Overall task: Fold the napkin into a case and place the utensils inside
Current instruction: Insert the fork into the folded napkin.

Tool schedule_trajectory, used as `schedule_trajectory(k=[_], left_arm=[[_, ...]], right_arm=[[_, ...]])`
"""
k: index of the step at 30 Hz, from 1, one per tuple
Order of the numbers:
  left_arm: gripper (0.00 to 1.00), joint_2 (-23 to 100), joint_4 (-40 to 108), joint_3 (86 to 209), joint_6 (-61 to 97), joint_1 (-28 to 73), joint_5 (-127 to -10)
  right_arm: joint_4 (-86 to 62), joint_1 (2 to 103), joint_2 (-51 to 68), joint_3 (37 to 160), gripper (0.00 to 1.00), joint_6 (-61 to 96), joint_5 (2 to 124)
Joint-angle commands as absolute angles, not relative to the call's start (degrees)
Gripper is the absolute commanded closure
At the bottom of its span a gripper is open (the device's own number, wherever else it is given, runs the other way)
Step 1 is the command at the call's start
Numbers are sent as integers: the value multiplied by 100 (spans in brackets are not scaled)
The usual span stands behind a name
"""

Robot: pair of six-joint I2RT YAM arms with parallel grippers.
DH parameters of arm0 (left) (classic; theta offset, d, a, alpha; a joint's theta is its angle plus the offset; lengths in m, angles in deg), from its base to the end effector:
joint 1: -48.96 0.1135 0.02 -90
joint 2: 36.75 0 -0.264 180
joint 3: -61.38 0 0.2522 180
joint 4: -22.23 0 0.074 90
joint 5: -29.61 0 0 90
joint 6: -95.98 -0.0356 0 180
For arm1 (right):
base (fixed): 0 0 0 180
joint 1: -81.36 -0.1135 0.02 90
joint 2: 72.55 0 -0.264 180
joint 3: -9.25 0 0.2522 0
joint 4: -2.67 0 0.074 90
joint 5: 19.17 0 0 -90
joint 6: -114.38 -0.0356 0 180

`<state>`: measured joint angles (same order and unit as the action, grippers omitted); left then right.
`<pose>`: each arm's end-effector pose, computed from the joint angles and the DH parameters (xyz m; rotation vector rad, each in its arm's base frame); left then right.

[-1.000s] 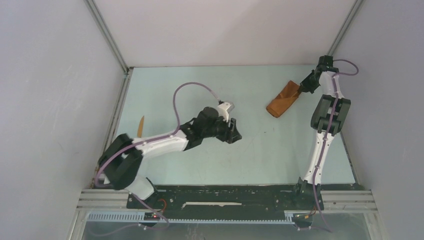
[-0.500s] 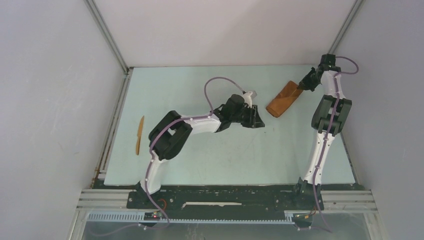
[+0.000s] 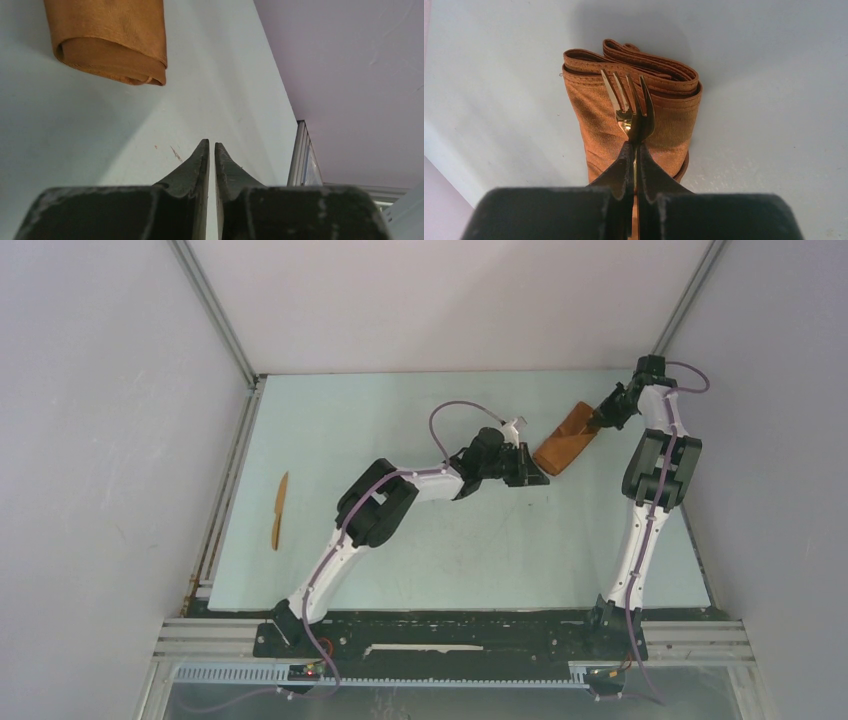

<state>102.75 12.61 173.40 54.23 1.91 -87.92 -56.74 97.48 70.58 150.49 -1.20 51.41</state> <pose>0.3593 -0.4101 0.1362 0.3603 2.1491 -1.5088 0.5172 -0.1371 0.1692 0.8276 2.4961 0.5034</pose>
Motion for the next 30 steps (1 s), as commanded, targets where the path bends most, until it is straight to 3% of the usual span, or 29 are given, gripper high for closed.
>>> schedule_trajectory(k=[1, 10, 30], left_arm=[[87, 10592, 817, 17839, 5984, 265, -8990], [89, 10763, 491, 17847, 6433, 328, -9037], [89, 9858, 979, 17190, 5601, 340, -8973]], right_arm=[[-5755, 9696, 6669, 14933, 100, 0, 5145], [-5625, 9608, 6410, 14484, 100, -129, 5332], [-5709, 9534, 5610, 14282, 60, 207, 5585]])
